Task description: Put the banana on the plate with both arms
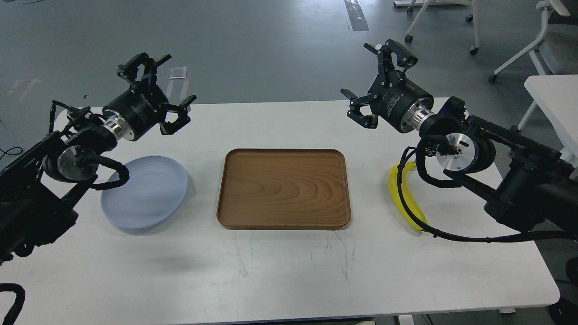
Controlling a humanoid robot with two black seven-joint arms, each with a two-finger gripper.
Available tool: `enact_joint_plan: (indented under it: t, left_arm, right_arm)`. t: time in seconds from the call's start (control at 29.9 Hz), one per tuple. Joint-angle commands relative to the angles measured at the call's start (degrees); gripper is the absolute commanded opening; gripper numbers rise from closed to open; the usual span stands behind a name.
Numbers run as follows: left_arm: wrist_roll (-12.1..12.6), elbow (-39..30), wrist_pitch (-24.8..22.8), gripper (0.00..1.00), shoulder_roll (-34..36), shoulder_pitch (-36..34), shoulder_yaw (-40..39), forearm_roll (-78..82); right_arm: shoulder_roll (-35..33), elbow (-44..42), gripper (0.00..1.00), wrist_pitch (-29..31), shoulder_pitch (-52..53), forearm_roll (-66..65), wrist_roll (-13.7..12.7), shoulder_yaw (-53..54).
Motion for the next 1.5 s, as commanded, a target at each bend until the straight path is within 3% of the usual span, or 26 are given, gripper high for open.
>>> enact_joint_plan:
  t: [0.0, 1.47]
  left_arm:
    - [-0.1, 0.0, 0.0, 0.98, -0.1, 0.0, -0.1, 0.0]
    - [-0.2, 0.0, 0.3, 0.98, -0.9, 0.9, 0.0, 0.0]
  right_arm:
    - [-0.1, 0.0, 1.0, 0.0, 0.0, 0.0, 0.0, -0.2]
    - [0.2, -0.3, 1.0, -0.2, -0.2, -1.5, 0.1, -0.7]
